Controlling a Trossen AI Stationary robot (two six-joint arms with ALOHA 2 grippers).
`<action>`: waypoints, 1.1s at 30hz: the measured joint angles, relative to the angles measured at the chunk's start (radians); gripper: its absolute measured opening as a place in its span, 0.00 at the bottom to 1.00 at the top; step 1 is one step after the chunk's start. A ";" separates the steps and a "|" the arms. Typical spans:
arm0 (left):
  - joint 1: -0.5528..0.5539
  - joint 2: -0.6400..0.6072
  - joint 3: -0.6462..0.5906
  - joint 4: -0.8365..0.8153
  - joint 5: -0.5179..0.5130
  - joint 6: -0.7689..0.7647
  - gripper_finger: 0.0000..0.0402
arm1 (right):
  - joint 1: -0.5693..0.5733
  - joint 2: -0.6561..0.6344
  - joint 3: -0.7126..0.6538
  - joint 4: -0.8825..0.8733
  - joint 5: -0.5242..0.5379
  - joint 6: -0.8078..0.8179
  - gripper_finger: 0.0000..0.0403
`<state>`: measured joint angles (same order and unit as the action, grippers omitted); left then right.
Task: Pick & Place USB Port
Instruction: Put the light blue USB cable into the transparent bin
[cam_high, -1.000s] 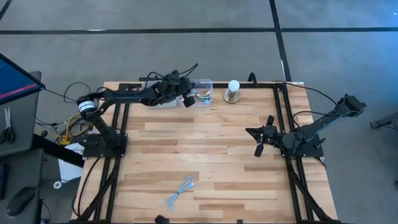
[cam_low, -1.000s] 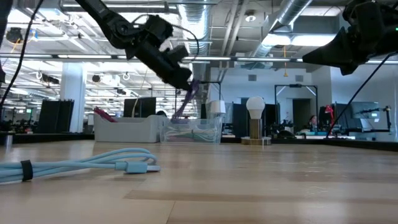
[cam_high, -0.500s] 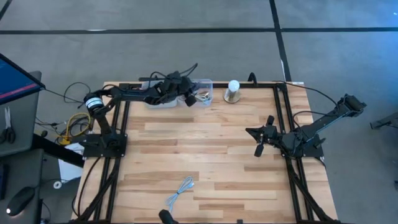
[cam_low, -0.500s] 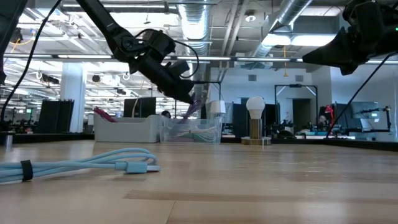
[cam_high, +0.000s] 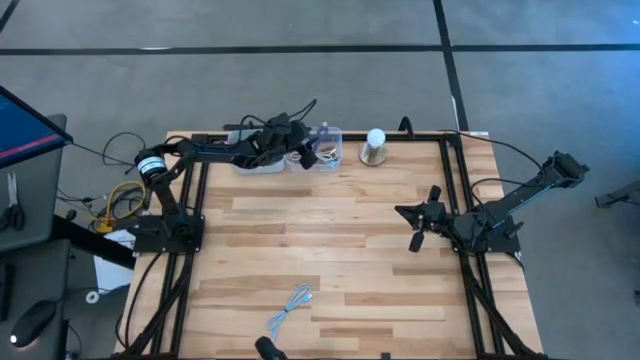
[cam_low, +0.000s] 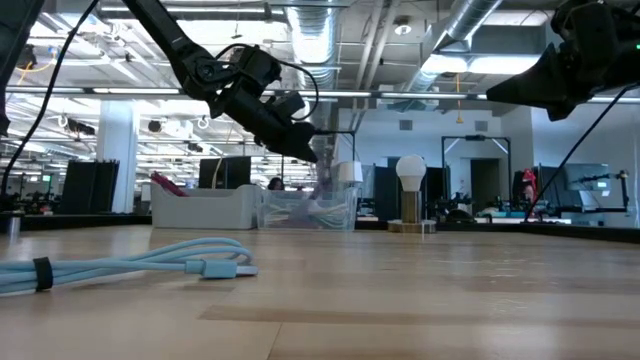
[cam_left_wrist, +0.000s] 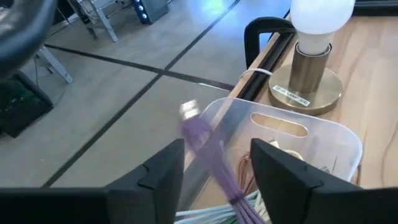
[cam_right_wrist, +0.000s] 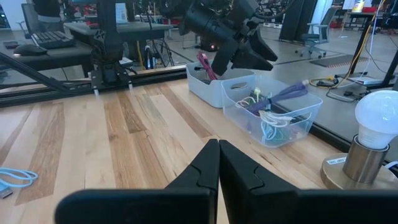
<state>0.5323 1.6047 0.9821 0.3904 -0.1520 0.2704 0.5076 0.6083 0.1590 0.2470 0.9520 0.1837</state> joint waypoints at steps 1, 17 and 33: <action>0.000 0.000 0.000 0.000 0.000 -0.012 0.48 | 0.000 0.000 0.000 0.000 0.000 0.000 0.00; -0.085 -0.029 -0.001 -0.066 0.056 -0.020 0.51 | 0.001 0.000 0.000 0.000 0.000 -0.001 0.00; -0.489 -0.421 0.000 -0.571 0.082 -0.448 0.45 | 0.000 0.000 0.000 0.000 -0.001 -0.006 0.00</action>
<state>0.0435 1.1841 0.9817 -0.1810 -0.0698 -0.1779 0.5072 0.6083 0.1589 0.2470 0.9512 0.1772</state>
